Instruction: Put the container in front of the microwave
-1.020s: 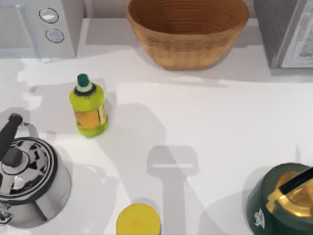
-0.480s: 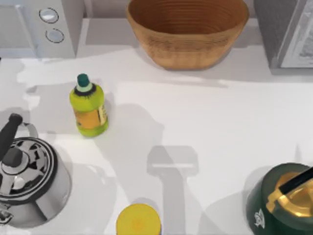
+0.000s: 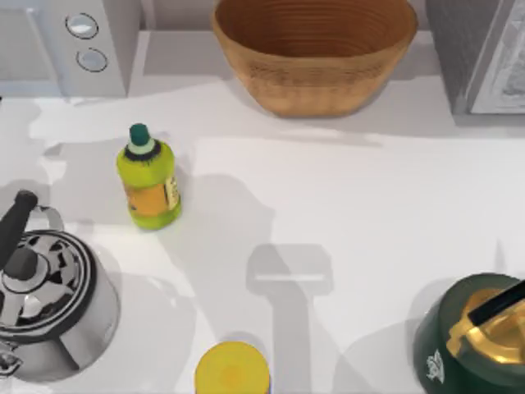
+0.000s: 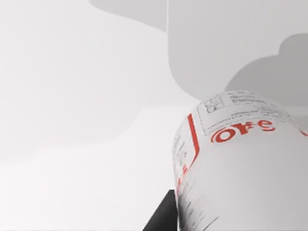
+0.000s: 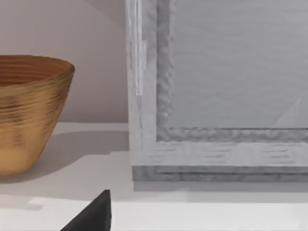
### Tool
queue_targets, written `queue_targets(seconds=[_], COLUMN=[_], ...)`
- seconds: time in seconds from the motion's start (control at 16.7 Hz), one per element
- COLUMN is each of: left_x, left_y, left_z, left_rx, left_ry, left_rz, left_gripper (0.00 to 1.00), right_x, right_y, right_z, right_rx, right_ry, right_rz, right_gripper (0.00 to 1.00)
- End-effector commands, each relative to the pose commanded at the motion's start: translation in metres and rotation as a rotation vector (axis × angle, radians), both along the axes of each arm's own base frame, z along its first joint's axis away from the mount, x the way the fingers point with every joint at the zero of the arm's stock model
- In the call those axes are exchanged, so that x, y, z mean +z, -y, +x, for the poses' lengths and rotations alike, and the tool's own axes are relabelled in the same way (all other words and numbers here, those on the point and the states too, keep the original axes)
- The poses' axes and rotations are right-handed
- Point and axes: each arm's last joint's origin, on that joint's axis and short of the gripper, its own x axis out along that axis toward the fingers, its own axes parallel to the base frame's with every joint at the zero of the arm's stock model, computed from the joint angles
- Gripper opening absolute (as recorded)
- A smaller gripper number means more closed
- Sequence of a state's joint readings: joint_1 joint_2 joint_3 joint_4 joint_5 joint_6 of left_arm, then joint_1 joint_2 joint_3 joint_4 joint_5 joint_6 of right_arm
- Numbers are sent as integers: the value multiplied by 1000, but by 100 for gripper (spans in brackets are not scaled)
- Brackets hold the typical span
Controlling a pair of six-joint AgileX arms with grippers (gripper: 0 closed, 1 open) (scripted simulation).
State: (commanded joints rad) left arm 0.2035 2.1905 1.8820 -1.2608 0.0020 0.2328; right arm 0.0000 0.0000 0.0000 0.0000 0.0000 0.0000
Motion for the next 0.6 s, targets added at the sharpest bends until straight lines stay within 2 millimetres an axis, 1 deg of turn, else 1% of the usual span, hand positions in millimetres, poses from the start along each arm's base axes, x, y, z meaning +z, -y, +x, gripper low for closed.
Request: queue_targets(seconds=[0.3,0.36,0.6], left_x=[0,0,0], left_y=[0,0,0], left_z=[0,0,0], left_rx=[0,0,0], left_ry=[0,0,0], left_rz=[0,0,0], left_gripper=[98,100,100], right_x=[0,0,0], right_y=[0,0,0], right_z=[0,0,0], right_rx=[0,0,0], right_ry=[0,0,0], right_rz=[0,0,0], right_gripper=[100,100,100])
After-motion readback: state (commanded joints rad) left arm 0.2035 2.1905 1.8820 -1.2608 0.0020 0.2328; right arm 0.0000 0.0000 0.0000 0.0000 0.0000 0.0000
